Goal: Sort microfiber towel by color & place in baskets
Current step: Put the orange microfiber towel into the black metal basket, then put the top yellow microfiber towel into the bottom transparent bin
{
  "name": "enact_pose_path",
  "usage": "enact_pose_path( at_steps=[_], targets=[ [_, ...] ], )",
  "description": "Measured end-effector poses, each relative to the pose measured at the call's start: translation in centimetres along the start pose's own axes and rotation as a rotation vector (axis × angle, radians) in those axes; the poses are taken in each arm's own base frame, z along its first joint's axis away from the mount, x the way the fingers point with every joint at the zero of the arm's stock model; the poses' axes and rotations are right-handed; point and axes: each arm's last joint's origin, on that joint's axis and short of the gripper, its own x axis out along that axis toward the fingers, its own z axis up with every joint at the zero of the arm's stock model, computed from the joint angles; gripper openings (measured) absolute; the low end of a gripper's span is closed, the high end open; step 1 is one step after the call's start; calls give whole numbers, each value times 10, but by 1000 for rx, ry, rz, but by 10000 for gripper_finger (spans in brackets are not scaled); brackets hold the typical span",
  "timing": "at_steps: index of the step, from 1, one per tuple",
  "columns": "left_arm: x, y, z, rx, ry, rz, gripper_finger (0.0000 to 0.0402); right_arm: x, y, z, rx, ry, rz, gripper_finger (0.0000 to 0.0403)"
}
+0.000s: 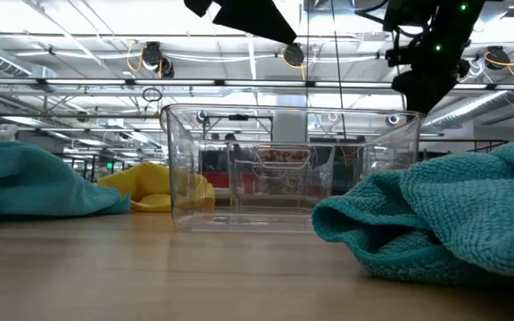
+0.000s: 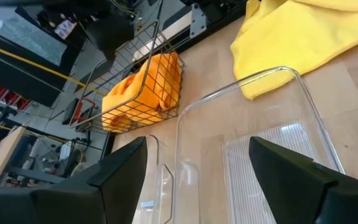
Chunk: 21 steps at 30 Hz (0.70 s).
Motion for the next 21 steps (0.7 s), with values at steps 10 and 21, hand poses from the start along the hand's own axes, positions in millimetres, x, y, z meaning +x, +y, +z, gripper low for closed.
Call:
enact_pose_path(
  at_steps=[10, 21],
  targets=[
    [-1, -2, -9, 46, 82, 11, 287, -54, 22, 11, 42, -189, 346, 266],
    [-29, 31, -30, -21, 277, 113, 287, -131, 80, -31, -74, -577, 715, 228]
  ],
)
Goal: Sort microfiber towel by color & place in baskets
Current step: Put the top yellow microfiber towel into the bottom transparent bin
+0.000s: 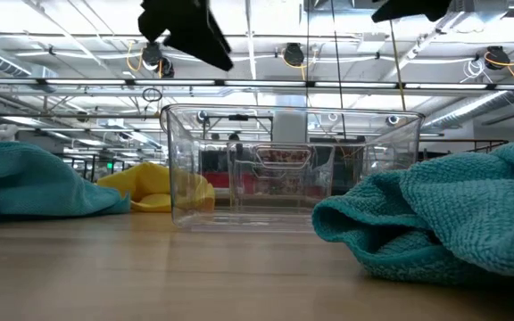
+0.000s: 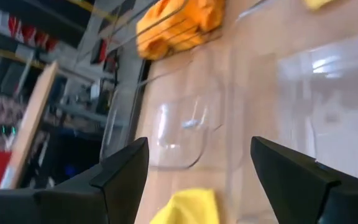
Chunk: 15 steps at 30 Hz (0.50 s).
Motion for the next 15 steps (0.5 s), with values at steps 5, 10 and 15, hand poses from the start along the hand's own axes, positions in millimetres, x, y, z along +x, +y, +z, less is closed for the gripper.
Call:
enact_pose_path(
  at_steps=[5, 10, 15],
  targets=[
    [-10, 42, -12, -152, 58, 61, 287, 11, 36, -23, -93, 0, 83, 218],
    [10, 88, -41, -297, 281, 115, 271, 25, 62, -37, -164, -4, 112, 214],
    [42, 108, -71, -366, 474, 13, 237, 38, 77, -46, -248, -19, 97, 214]
  ],
)
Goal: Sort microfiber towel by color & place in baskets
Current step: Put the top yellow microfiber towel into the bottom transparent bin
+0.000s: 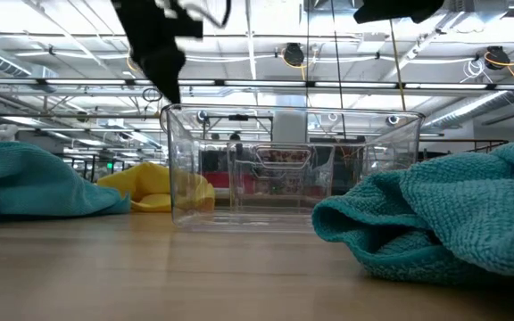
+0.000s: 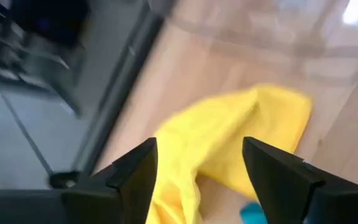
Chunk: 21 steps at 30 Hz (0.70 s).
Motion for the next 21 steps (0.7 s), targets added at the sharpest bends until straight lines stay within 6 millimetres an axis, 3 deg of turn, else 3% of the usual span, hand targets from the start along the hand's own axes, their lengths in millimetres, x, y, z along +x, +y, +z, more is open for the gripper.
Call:
enact_pose_path(
  at_steps=[9, 15, 21],
  targets=[
    [63, 20, -27, 31, 187, -26, 219, 7, 1, -5, -33, -1, -115, 214],
    [89, 22, -38, 35, 153, -52, 219, 7, 1, -5, -34, -1, -115, 215],
    [99, 23, -49, 21, 174, -55, 202, 8, -1, -4, -33, -5, -138, 215]
  ],
)
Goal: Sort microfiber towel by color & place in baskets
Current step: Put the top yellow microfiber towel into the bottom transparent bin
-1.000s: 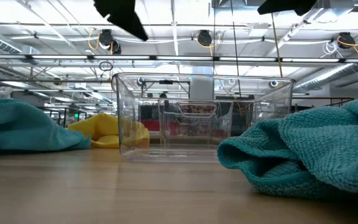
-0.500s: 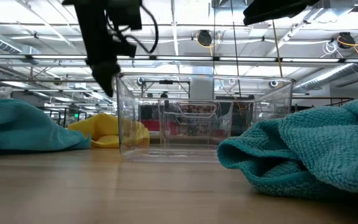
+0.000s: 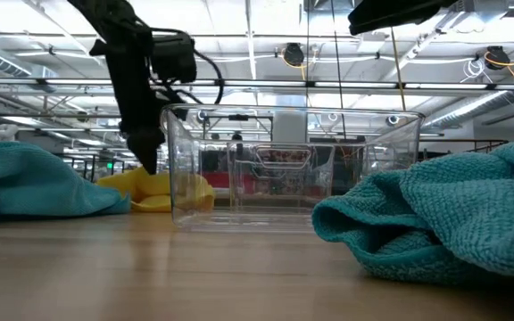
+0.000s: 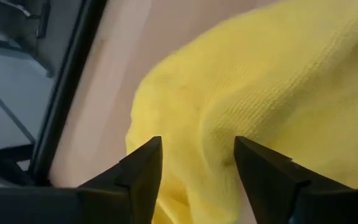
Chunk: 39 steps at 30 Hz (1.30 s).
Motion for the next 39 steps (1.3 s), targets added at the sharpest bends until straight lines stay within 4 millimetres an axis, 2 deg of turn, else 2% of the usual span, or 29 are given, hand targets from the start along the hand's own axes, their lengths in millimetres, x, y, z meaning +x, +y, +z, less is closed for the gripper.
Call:
enact_pose_path(
  at_steps=[7, 12, 21, 30, 32, 36, 39],
  targets=[
    [-1, -4, -1, -22, 0, -19, 155, 0, 0, 0, 1, 1, -1, 215],
    [-6, -12, 1, -70, -19, -57, 151, 0, 0, 0, 0, 2, -2, 215],
    [-12, -22, -3, -46, -11, -59, 151, 0, 0, 0, 5, 2, 1, 215],
    [16, -32, -9, 1, 80, -6, 151, 0, 0, 0, 8, 3, 2, 215],
    [24, -35, -10, 9, 92, 54, 148, 0, 0, 0, 5, 6, 1, 215],
    [30, -37, -9, 9, 64, 217, 113, 0, 0, -1, 4, 6, 1, 215],
    [28, -40, -7, 24, 25, 294, 56, 0, 0, -1, 4, 6, 1, 215]
  ],
)
